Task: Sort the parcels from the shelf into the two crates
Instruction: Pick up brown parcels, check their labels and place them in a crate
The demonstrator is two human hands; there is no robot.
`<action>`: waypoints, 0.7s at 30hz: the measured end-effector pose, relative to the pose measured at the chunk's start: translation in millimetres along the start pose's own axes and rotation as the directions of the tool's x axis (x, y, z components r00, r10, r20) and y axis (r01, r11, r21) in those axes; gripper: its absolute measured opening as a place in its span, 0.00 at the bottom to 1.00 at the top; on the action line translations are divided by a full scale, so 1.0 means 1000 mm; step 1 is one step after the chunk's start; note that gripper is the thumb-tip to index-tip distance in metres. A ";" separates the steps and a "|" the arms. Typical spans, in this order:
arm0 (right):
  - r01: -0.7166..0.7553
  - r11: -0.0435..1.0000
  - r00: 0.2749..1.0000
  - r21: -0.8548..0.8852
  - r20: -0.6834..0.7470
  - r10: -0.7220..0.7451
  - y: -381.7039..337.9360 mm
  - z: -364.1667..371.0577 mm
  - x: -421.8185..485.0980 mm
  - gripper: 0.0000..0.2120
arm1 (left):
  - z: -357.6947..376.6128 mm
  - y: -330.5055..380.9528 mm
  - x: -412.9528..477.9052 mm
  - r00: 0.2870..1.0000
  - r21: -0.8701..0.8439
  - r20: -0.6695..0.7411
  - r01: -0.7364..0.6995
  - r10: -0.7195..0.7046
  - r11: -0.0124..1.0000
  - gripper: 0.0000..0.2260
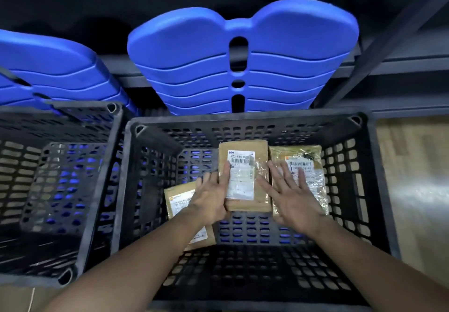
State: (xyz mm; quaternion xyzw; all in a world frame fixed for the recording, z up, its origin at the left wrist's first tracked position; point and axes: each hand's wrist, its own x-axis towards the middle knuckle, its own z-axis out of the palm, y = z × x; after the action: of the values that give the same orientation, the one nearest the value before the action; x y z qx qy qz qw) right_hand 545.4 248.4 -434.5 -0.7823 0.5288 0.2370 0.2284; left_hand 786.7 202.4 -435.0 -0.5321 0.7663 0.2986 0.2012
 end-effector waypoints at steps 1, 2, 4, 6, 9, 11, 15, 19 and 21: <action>0.014 1.000 1.000 -0.009 0.000 -0.014 0.002 0.002 0.000 0.56 | 0.000 -0.001 0.001 1.000 0.027 -0.001 -0.005 0.005 1.000 0.66; 0.031 0.999 1.000 -0.007 -0.005 -0.031 0.004 0.004 0.002 0.55 | 0.001 -0.003 0.001 1.000 0.042 0.000 -0.004 0.004 0.999 0.66; 0.057 0.998 0.997 0.005 -0.044 -0.057 0.009 0.007 0.005 0.56 | 0.003 -0.007 0.001 1.000 0.066 -0.004 -0.002 0.002 0.998 0.66; 0.066 0.998 0.995 0.007 -0.074 -0.065 0.012 0.008 0.006 0.58 | 0.003 -0.011 0.001 1.000 0.066 -0.005 -0.013 0.014 0.998 0.66; -0.051 0.998 0.995 0.046 -0.080 0.055 0.015 0.016 0.008 0.65 | 0.005 -0.015 -0.002 0.999 0.066 -0.024 -0.025 0.027 0.997 0.65; -0.171 0.982 0.983 0.079 -0.060 0.176 0.013 0.019 0.006 0.68 | 0.005 -0.015 -0.004 0.999 0.075 -0.028 -0.021 0.023 0.997 0.65; -0.142 0.982 0.986 0.128 -0.067 0.152 0.007 0.022 0.006 0.65 | 0.008 -0.017 -0.008 0.999 0.075 -0.042 -0.008 0.011 0.997 0.66; -0.069 0.990 0.990 0.124 -0.110 0.083 0.005 0.017 0.017 0.65 | 0.007 -0.029 -0.008 0.999 0.037 -0.032 0.016 -0.015 0.999 0.67; -0.063 0.993 0.990 0.100 -0.121 0.075 0.006 0.020 0.021 0.67 | 0.006 -0.032 -0.008 1.000 0.027 -0.021 0.015 -0.014 1.000 0.67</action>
State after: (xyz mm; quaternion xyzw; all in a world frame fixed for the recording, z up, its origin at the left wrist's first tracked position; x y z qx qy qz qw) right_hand 543.6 243.4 -463.1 -0.7648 0.5796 0.1700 0.2240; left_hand 819.2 203.9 -442.6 -0.5380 0.7683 0.2814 0.2027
